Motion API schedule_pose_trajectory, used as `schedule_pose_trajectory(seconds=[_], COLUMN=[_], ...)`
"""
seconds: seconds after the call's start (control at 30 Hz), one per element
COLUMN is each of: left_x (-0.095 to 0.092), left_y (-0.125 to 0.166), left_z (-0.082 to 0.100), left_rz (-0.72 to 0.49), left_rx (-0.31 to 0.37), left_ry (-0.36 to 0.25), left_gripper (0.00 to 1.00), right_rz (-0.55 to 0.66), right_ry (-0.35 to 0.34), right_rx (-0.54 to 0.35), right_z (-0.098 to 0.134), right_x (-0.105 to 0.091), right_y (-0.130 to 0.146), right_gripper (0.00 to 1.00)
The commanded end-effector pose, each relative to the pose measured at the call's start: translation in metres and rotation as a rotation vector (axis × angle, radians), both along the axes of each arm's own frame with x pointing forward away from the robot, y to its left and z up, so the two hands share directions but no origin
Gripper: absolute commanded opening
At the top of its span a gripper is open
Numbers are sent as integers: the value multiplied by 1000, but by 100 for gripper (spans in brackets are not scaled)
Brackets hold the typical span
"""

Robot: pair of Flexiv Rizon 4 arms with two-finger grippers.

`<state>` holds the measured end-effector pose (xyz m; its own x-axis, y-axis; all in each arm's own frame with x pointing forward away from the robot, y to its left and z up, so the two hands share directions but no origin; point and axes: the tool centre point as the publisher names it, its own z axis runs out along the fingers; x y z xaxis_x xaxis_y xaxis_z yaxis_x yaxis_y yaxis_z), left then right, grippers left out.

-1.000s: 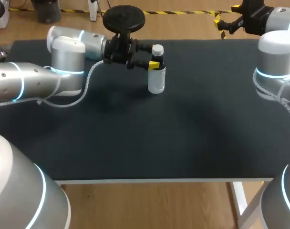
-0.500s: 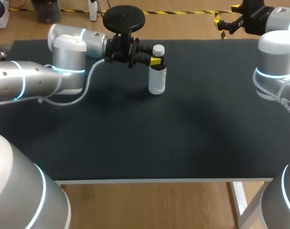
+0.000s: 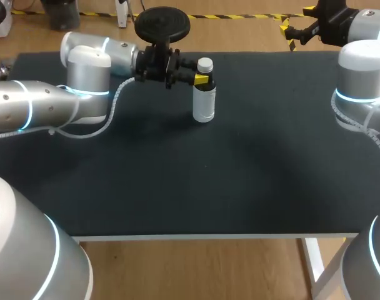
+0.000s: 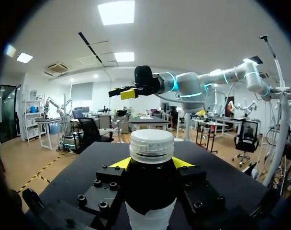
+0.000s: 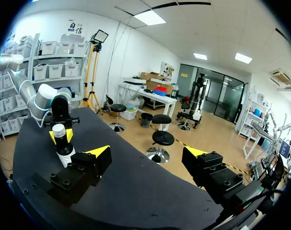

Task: Unscrew the bottle cap

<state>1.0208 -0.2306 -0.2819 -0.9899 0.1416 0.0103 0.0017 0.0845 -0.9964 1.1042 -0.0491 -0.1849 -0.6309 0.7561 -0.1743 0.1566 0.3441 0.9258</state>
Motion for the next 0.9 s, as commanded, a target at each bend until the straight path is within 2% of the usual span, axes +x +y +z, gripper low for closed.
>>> schedule_pose_trajectory(seconds=[0.03, 0.9], left_x=[2, 7], left_y=[3, 3], left_z=[-1, 0], left_rz=[-2, -18], left_rx=[-10, -3], left_ry=[-3, -21], left_gripper=[0, 0], right_rz=[1, 1], right_ry=[1, 1], right_rx=[0, 0], right_z=[0, 0], right_x=[0, 0], right_y=[0, 0], right_gripper=[100, 100])
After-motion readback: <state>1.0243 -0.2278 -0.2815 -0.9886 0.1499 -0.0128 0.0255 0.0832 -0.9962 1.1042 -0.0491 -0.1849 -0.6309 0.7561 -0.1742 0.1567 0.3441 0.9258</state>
